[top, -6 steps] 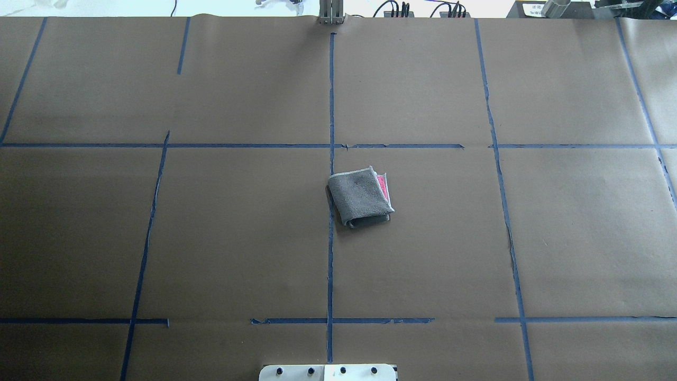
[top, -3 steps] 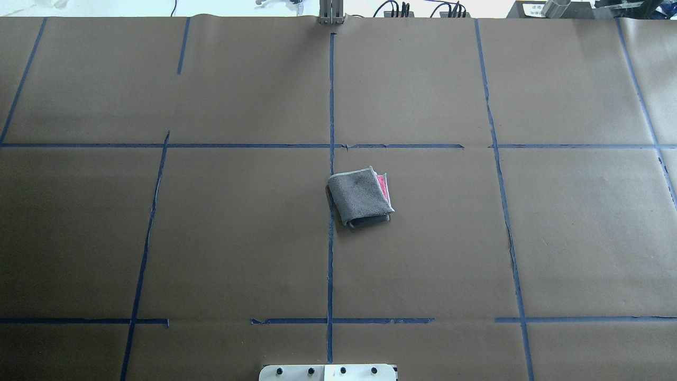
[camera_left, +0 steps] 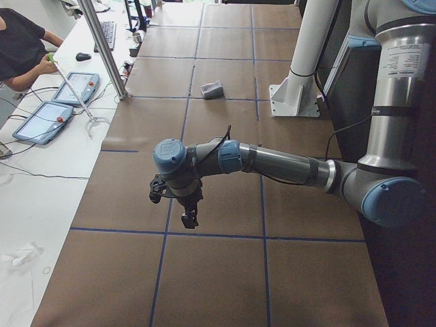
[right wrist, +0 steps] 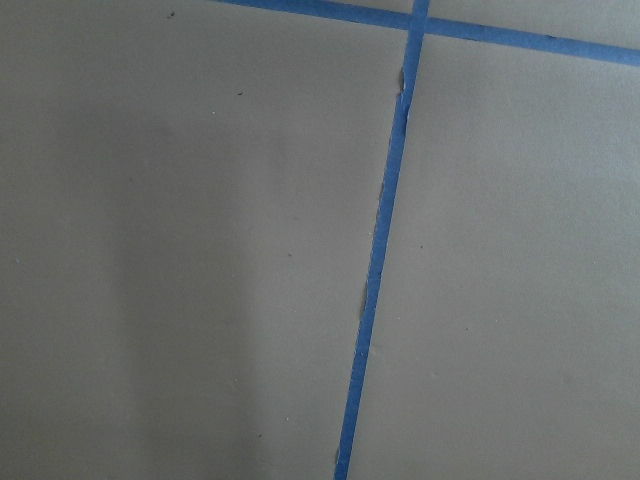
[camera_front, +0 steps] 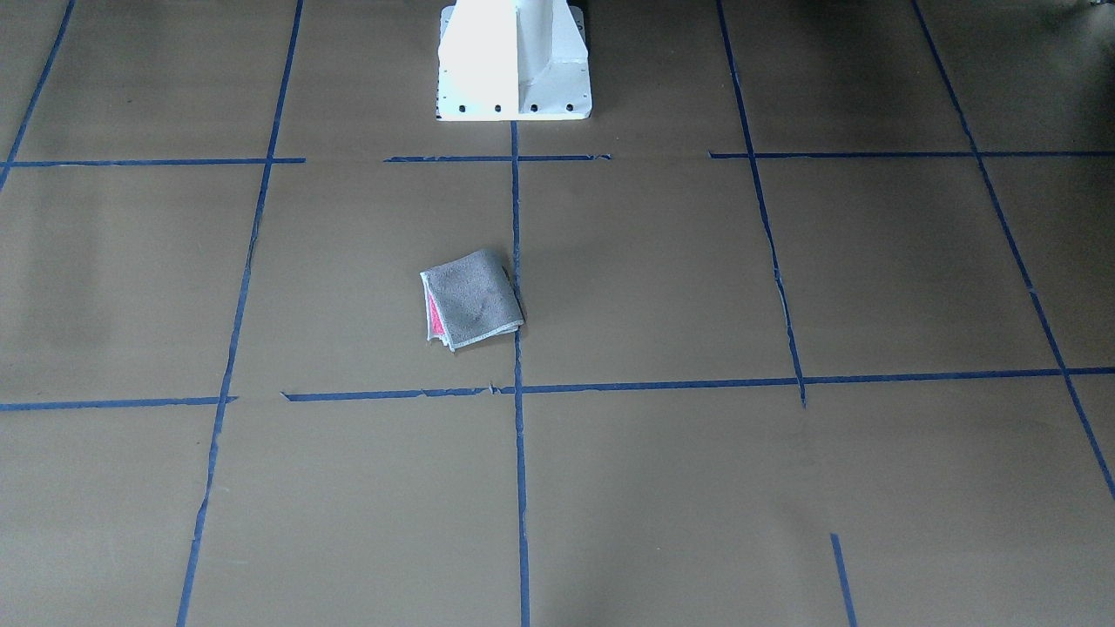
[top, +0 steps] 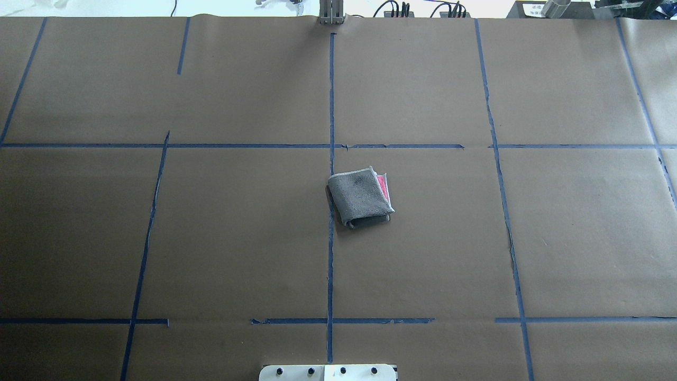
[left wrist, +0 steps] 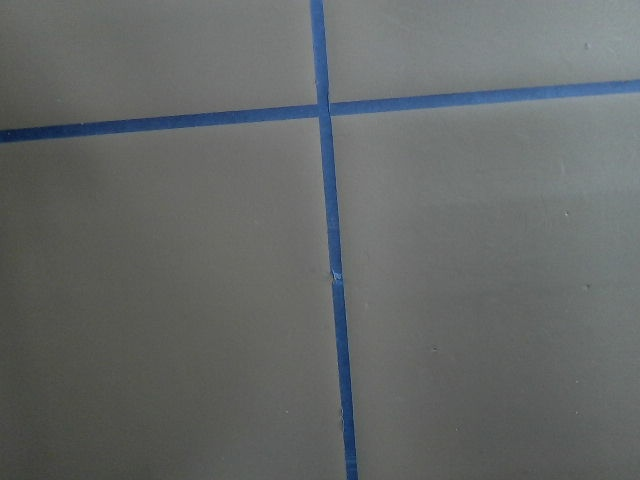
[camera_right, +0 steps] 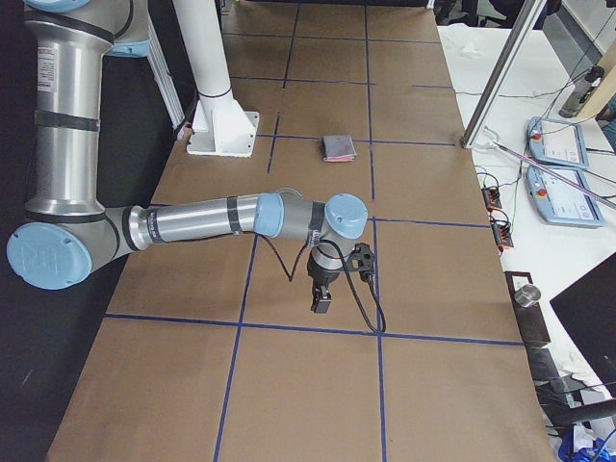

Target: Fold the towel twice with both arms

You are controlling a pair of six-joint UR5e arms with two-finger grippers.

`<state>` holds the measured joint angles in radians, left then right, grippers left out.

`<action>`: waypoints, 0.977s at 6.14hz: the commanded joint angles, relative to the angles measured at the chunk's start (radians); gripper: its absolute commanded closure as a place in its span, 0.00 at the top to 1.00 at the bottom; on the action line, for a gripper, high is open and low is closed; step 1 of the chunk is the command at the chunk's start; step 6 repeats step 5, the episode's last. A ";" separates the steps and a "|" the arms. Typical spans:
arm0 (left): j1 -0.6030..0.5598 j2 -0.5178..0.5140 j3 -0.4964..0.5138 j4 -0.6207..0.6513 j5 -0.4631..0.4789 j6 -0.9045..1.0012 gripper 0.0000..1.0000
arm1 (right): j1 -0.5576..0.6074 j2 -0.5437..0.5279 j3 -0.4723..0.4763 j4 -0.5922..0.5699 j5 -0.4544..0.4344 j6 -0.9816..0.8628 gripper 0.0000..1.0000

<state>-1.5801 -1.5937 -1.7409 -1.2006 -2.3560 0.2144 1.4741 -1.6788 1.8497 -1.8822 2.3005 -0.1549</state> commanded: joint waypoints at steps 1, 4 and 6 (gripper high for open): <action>-0.001 0.004 0.004 -0.013 -0.002 0.005 1.00 | 0.000 -0.018 0.005 0.000 0.011 0.001 1.00; -0.004 0.008 0.024 -0.034 0.004 0.006 1.00 | 0.012 -0.010 0.008 0.002 0.016 0.001 1.00; -0.004 0.006 0.050 -0.053 0.007 0.011 1.00 | 0.017 -0.016 0.008 0.044 0.014 0.005 1.00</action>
